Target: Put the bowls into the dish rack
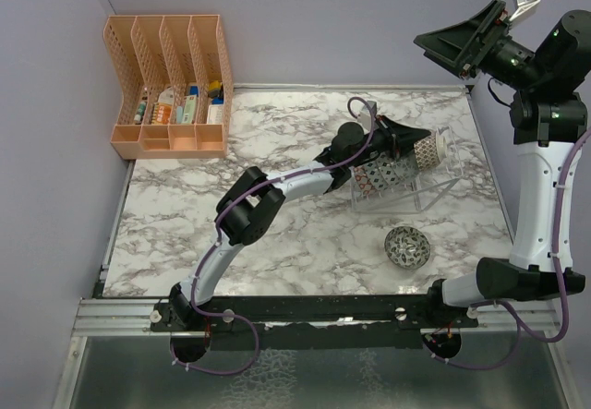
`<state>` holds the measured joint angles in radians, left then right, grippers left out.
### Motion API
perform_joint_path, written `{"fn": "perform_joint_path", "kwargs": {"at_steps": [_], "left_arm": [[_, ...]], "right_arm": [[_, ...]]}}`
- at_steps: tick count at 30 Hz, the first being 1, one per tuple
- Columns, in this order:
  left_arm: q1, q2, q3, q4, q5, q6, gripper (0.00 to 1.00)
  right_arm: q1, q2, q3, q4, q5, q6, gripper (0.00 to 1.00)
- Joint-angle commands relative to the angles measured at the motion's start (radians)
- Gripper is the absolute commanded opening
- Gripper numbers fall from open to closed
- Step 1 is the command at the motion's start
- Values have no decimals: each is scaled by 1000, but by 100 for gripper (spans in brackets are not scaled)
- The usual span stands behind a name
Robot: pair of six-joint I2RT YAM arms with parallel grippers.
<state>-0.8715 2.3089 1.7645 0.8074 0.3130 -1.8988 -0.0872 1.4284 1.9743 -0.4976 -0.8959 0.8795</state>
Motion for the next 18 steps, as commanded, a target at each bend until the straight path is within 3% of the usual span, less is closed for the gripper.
{"fn": "perform_joint_path", "kwargs": {"at_steps": [1,5,18], "left_arm": [[-6,13,57,56,-1,-35,0],[-1,17,66,40,5,-39,1],[9,13,94,-98,61,-11,30]], "right_arm": [[-6,14,4,-24,-1,-35,99],[-6,24,7,-24,-2,-34,99],[-6,19,-14,-30,0,-44,99]]}}
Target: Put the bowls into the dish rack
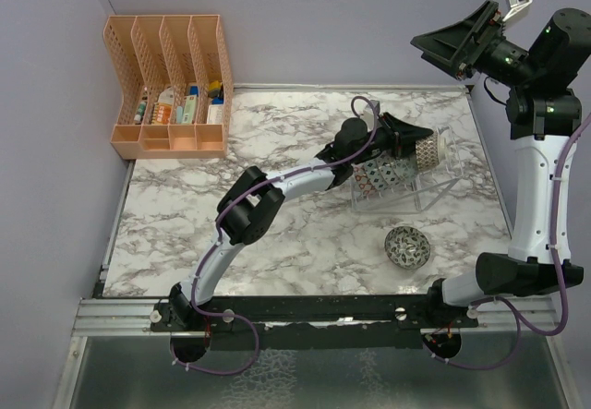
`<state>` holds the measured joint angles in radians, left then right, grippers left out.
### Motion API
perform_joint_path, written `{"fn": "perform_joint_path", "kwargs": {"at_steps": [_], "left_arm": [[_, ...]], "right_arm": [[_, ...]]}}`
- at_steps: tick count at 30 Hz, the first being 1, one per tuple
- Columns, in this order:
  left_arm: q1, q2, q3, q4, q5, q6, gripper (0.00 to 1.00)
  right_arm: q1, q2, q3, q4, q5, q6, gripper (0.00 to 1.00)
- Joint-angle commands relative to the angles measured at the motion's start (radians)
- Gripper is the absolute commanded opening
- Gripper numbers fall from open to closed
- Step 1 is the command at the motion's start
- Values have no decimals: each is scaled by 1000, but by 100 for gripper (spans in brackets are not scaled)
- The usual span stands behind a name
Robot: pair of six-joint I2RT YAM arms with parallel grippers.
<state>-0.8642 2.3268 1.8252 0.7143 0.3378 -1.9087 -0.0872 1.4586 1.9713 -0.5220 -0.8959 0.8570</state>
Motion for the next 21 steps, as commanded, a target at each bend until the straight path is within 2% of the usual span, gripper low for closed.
{"fn": "perform_joint_path", "kwargs": {"at_steps": [1,10,12,21], "left_arm": [[2,-3,28,-3,39,-5,32],[13,-47,-62,-17,26,11,33],[19,-59,-74,-35,30,22,37],[28,-94,-72,-150,76,101,38]], "right_arm": [[-6,-11,-11,-6,0,-21,99],[-6,-14,-30,0,-6,-13,99],[-6,-18,-36,-2,-6,-13,99],[-6,-28,-51,-3,-7,-15,99]]}}
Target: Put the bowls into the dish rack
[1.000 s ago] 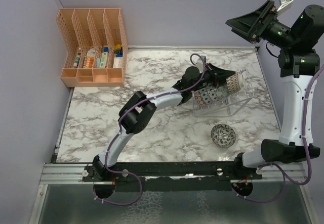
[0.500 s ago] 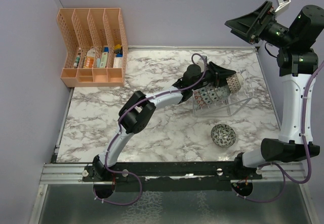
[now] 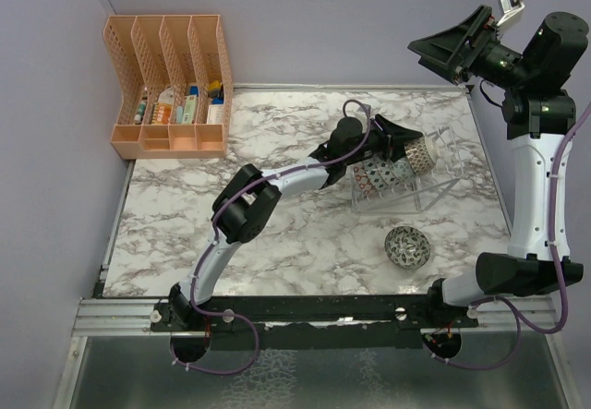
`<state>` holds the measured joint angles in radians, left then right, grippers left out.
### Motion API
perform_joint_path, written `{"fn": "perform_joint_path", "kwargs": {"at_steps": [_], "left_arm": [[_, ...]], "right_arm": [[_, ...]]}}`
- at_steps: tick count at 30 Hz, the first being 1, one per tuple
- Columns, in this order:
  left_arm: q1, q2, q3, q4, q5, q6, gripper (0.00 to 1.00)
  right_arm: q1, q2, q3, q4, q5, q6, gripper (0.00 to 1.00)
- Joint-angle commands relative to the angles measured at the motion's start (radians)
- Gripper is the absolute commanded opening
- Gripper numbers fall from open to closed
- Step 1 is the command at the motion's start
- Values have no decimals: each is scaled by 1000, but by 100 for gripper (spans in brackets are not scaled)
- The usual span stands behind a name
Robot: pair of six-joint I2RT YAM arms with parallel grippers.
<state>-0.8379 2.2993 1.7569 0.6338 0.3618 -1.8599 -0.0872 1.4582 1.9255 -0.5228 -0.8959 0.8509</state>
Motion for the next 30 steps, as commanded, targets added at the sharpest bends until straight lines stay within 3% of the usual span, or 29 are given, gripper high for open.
{"fn": "perform_joint_path", "kwargs": {"at_steps": [1,9,30], "left_arm": [[2,-68,2,-88,59,63,38],[13,-111,64,-320,93,219,48],[42,-290,-15,-555,67,439,53]], "right_arm": [[-6,-28,-6,-3,-8,-10,99],[-6,-45,-17,0,-6,-6,99],[-6,-87,-58,10,-16,11,99]]}}
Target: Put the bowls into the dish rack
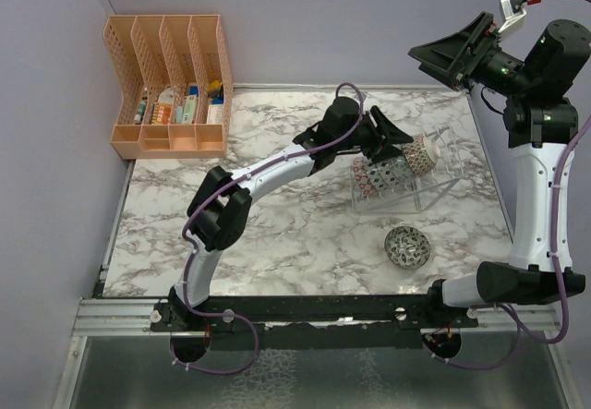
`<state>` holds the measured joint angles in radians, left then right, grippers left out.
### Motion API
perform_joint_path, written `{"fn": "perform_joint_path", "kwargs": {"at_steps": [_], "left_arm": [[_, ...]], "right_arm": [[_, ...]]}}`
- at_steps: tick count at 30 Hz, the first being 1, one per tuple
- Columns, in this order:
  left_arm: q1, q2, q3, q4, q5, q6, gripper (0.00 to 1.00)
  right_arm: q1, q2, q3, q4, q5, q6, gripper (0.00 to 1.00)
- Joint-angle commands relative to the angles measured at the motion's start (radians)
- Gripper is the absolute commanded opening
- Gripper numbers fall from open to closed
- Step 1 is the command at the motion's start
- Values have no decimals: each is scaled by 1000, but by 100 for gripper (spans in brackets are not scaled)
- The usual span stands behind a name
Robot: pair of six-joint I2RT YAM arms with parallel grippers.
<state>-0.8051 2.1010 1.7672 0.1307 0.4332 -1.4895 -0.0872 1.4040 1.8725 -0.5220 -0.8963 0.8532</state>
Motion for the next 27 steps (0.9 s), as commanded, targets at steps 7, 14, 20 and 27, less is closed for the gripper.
{"fn": "perform_joint_path", "kwargs": {"at_steps": [7,14,20,27], "left_arm": [[10,-177,-21,-182,-24,216,56],[3,-315,-32,-426,-54,624,60],[-90,-433,-169,-523,-48,1029,61],[-297,-455,-279,-459,-134,1304,71]], "right_arm": [[-6,-38,-6,7,-14,8,99],[-6,-36,-3,0,-2,6,99],[-6,-32,16,-18,20,1,99],[-6,-32,24,-41,40,-5,100]]}}
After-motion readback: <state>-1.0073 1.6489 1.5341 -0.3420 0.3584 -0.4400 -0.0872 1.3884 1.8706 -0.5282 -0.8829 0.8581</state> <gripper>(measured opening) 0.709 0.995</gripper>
